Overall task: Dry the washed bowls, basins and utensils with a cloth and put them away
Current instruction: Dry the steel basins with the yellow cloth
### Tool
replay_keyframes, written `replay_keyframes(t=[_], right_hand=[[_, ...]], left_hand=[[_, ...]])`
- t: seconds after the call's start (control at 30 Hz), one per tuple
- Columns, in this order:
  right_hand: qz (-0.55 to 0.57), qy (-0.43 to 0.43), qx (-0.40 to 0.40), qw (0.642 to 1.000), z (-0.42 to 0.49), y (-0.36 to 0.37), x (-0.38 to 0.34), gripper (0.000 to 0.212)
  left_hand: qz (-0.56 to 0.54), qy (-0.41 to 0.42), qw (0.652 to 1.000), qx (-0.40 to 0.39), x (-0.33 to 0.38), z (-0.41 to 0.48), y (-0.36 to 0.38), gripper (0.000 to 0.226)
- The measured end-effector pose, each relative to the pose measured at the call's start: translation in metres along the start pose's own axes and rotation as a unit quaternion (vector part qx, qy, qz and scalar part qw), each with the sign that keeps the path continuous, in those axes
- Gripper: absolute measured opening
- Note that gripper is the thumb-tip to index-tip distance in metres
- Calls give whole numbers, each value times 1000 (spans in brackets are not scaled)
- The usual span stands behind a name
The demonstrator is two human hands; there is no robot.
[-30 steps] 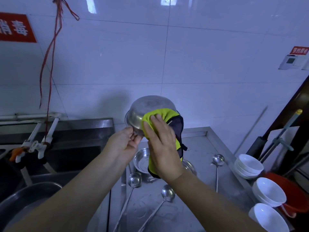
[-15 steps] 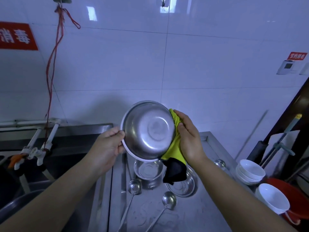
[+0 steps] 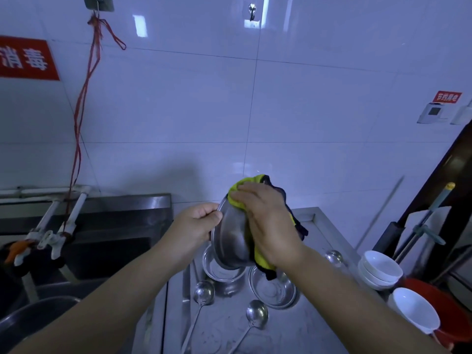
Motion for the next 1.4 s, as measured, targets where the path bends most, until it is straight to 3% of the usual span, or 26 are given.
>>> replay_keyframes(t=[0.1, 0.2, 0.33, 0.5, 0.7, 0.8, 0.9, 1.03, 1.23, 1.4], right_hand=[[-88, -70, -53, 992, -32, 29, -15, 42], [-91, -91, -83, 988, -61, 37, -7, 49], [51, 75, -33, 995, -71, 27, 29, 45], [173, 238, 67, 953, -59, 38, 55, 35], [89, 77, 11, 993, -31, 86, 0, 38], [35, 56, -27, 997, -56, 113, 5, 34], [26, 123, -36, 991, -87, 125, 35, 30], [42, 281, -30, 958, -115, 113, 80, 37], [-1, 374, -20, 927, -158, 60, 151, 35], [36, 437, 32, 898, -187, 5, 212, 37]], left_hand=[[-23, -13, 1000, -2, -3, 5, -3, 21], [-29, -15, 999, -4, -5, 6, -15, 24], [-59, -45, 997, 11, -18, 6, -34, 22], [27, -31, 999, -29, -31, -5, -32, 24], [109, -21, 992, -65, -63, -1, -55, 19], [136, -38, 986, -93, -86, -4, -60, 20], [155, -70, 978, -121, -113, -6, -55, 31], [135, -102, 976, -137, -133, -5, -34, 21], [124, -166, 968, -142, -162, 20, -6, 18], [271, -155, 940, -134, -177, 74, 36, 13]])
Point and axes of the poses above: each hand's wrist, its own z-axis towards the middle knuckle, its own y-axis out of the palm, x = y × z, the point moved 9 cm from there along z, towards the middle knuckle, and after that the axes turned 12 degrees about z, right-handed, at the moved point
